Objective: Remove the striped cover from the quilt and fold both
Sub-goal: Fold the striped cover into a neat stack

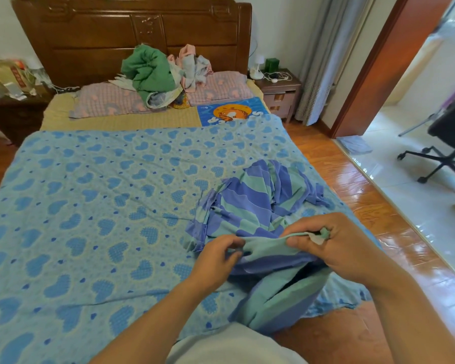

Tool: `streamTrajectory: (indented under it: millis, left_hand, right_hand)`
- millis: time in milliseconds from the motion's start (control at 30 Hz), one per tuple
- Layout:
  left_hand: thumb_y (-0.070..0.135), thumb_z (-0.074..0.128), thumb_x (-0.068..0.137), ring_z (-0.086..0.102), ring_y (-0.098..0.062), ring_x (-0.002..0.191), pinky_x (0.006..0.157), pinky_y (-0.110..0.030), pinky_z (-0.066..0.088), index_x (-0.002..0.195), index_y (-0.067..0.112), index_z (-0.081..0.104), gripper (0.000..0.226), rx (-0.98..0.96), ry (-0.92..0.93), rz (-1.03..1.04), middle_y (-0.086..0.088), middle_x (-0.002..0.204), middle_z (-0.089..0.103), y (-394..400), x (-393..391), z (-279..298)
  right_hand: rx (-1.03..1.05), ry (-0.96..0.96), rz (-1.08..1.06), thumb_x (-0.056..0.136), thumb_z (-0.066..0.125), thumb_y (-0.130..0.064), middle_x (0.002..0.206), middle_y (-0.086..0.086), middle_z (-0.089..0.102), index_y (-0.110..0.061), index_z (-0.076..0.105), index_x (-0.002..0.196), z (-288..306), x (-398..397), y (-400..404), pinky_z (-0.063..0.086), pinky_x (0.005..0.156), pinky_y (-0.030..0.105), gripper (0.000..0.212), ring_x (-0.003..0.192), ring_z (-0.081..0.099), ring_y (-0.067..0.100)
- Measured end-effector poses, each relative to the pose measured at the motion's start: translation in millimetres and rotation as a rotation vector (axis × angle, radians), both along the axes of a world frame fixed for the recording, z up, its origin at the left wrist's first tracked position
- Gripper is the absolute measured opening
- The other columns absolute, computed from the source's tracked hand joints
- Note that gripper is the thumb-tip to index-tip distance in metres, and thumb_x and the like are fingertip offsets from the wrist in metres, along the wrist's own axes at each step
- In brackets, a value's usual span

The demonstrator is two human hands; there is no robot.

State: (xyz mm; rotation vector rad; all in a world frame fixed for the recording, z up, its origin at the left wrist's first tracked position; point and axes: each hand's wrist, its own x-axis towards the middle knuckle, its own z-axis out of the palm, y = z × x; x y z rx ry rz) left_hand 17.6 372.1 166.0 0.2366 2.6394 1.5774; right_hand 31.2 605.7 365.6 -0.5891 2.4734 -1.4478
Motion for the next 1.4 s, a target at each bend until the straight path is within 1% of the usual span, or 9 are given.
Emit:
streamTrajectory:
  millis: [200,333,533,733,833,967,1033,1167,1400]
  left_hand:
    - [0.028,0.067,0.09,0.057,0.005,0.1,0.086,-0.019,0.049,0.11,0.035,0.061,0.022,-0.112,0.089,0.041,0.025,0.107,0.06,8,-3,-2]
    - [0.024,0.069,0.09,0.056,-0.002,0.097,0.085,-0.026,0.049,0.112,0.024,0.066,0.022,-0.173,0.119,0.017,0.013,0.107,0.064,17,-10,-1]
    - [0.015,0.063,0.093,0.063,-0.013,0.09,0.076,-0.029,0.051,0.097,0.022,0.067,0.009,-0.201,0.123,0.096,0.007,0.096,0.068,14,-18,-1]
    - [0.014,0.055,0.098,0.061,-0.015,0.078,0.074,-0.046,0.054,0.091,0.028,0.052,0.017,-0.125,0.097,0.197,0.008,0.083,0.062,-27,-27,26]
    - [0.02,0.049,0.101,0.057,-0.013,0.08,0.075,-0.032,0.053,0.097,0.03,0.05,0.012,-0.074,0.32,0.323,0.008,0.089,0.058,-51,-45,76]
    - [0.029,0.042,0.104,0.046,-0.002,0.077,0.071,-0.009,0.038,0.102,0.028,0.054,0.013,-0.287,0.68,0.234,0.018,0.091,0.049,-71,-47,130]
    - [0.023,0.047,0.103,0.051,-0.012,0.075,0.068,-0.019,0.042,0.103,0.016,0.064,0.019,-0.449,0.735,0.192,0.007,0.09,0.058,-78,-39,126]
    - [0.005,0.062,0.093,0.066,-0.033,0.074,0.061,-0.044,0.054,0.096,0.006,0.073,0.012,-0.638,0.468,0.168,-0.011,0.089,0.069,-85,-23,97]
    - [0.016,0.062,0.092,0.061,-0.006,0.076,0.077,-0.006,0.043,0.101,0.01,0.078,0.019,-0.413,0.617,0.307,0.001,0.09,0.073,-103,-13,97]
  right_hand:
    - [-0.009,-0.015,0.035,0.074,0.071,-0.039,0.085,-0.013,0.076,-0.04,0.078,0.083,1,3,1,0.051,0.071,0.012,0.011,0.081,0.071,0.002]
    - [-0.008,-0.008,0.072,0.075,0.072,-0.039,0.088,-0.009,0.076,-0.037,0.078,0.085,3,4,3,0.056,0.076,0.022,0.012,0.083,0.072,0.008]
    - [-0.064,0.005,0.036,0.076,0.072,-0.027,0.082,-0.009,0.076,-0.029,0.079,0.083,12,6,14,0.051,0.07,0.012,0.01,0.079,0.072,0.006]
    - [-0.062,-0.02,-0.278,0.081,0.072,-0.031,0.085,-0.011,0.076,-0.04,0.079,0.082,-5,-4,32,0.053,0.065,0.016,0.011,0.077,0.07,0.003]
    - [-0.055,0.07,-0.627,0.087,0.073,-0.032,0.078,-0.026,0.071,-0.048,0.075,0.084,-17,-19,43,0.053,0.069,0.029,0.016,0.066,0.065,-0.004]
    - [-0.128,0.217,-0.881,0.088,0.067,-0.042,0.078,-0.021,0.071,-0.047,0.073,0.092,-12,-32,49,0.059,0.079,0.043,0.009,0.077,0.069,0.012]
    - [-0.007,0.279,-0.848,0.088,0.061,-0.042,0.08,-0.015,0.069,-0.044,0.072,0.085,-12,-37,50,0.054,0.074,0.035,0.011,0.079,0.065,0.017]
    - [0.173,0.178,-0.626,0.09,0.066,-0.03,0.079,-0.011,0.07,-0.035,0.074,0.081,-25,-41,36,0.051,0.073,0.032,0.013,0.078,0.065,0.008]
    - [-0.05,0.256,-0.725,0.091,0.068,-0.025,0.09,-0.033,0.068,-0.044,0.071,0.086,-42,-31,24,0.045,0.074,0.019,0.02,0.084,0.062,-0.012]
